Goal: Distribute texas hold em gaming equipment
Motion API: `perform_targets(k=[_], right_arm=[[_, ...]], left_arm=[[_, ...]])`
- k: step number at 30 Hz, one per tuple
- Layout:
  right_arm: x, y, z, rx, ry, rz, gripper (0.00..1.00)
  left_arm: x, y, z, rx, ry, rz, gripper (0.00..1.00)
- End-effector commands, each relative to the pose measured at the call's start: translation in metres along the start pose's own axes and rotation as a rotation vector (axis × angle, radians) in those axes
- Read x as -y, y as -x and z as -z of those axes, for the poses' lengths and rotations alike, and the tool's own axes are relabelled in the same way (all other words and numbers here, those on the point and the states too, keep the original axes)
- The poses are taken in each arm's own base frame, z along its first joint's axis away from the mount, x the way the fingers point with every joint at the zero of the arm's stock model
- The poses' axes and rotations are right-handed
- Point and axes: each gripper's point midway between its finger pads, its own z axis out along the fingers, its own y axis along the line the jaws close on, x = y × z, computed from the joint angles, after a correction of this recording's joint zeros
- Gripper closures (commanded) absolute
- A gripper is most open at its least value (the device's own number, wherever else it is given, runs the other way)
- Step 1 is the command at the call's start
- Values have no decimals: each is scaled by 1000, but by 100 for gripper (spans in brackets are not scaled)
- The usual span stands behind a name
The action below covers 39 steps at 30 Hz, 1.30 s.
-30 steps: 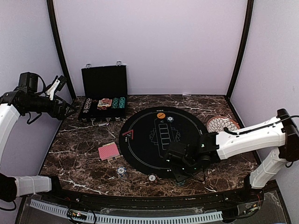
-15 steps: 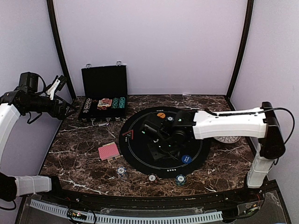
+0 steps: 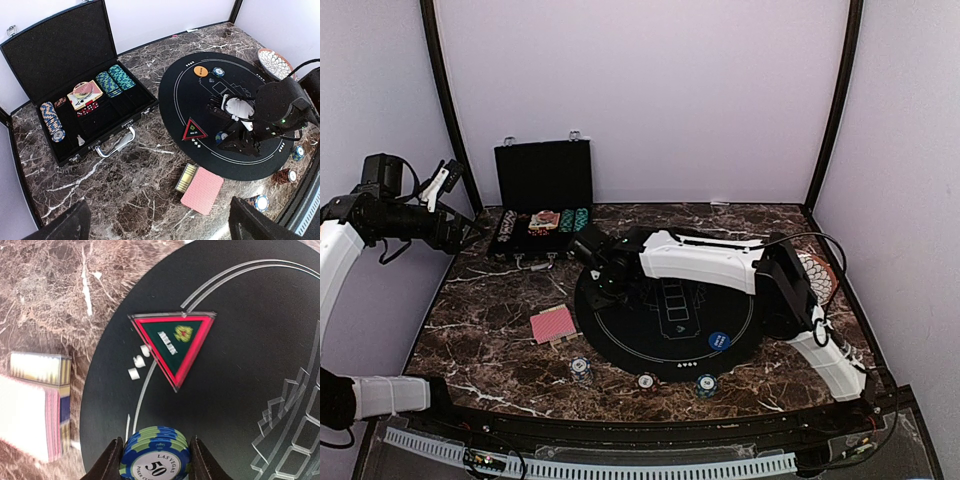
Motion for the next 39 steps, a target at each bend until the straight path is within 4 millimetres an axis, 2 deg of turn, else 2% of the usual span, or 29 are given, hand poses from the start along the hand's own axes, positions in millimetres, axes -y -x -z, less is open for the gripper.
perform_targets(k=[1,4,11,21,25,29,34,36,37,39], right_arm=[[2,5,-10,-14,20,9,88],[11,-1,-21,-34,7,-5,88],[22,-10,-26,-53,-16,4,84],[17,-25,-40,-96,27,-4,67],[19,-25,-38,-96,22,-7,49],[22,-11,-17,-58,12,-14,32],[29,7,34,18,17,-43,27],[37,-2,53,22,11,-65,26],[38,1,68,48,21,-83,25],[48,-21,84,38,11,-106,24]], left_arm=[[4,9,10,40,8,-33,1],[6,9,11,43,3,-38,1],[6,7,9,43,-5,-30,1],[6,7,11,42,5,-36,1],[6,5,10,38,1,-32,1],[6,5,9,37,-1,-32,1],[6,6,10,36,2,-36,1],[5,7,11,38,4,-40,1],[5,8,11,39,4,-41,1],[6,10,12,42,5,-43,1]])
